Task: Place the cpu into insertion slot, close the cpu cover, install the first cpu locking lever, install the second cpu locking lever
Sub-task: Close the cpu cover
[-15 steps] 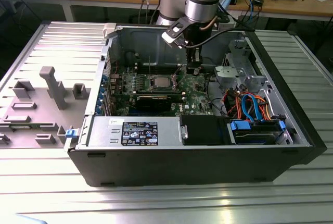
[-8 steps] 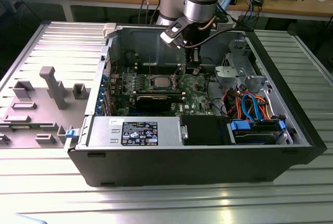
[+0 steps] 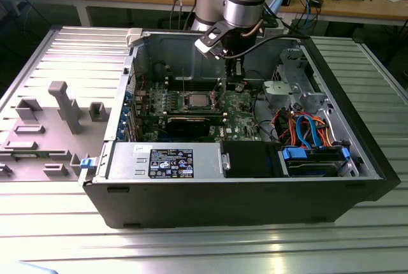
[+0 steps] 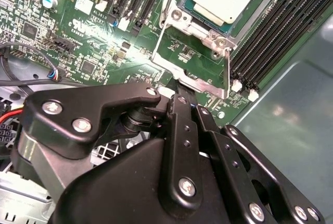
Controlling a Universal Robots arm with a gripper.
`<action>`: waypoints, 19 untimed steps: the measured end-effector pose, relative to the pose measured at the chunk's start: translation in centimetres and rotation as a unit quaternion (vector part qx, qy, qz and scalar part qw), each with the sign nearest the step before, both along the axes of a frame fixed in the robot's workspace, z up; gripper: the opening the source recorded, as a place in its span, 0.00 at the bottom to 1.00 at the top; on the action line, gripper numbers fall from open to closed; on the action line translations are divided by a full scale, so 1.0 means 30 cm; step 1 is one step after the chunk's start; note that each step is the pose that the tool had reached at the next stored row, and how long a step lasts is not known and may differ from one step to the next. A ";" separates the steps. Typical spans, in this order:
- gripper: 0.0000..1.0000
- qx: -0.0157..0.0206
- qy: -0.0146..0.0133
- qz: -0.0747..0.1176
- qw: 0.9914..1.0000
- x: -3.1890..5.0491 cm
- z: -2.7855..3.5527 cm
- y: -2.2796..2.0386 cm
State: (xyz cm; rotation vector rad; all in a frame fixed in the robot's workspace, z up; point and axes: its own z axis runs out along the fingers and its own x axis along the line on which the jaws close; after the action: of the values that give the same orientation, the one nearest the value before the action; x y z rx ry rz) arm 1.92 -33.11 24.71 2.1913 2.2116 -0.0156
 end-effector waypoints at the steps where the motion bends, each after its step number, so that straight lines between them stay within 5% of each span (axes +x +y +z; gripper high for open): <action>1: 0.11 0.000 0.000 0.000 1.000 -0.001 0.000 0.000; 19: 0.11 0.000 0.000 0.000 1.000 -0.023 -0.002 0.000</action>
State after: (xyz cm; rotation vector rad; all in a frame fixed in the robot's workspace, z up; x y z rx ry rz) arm 1.23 -33.11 24.65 2.1913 2.2116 -0.0156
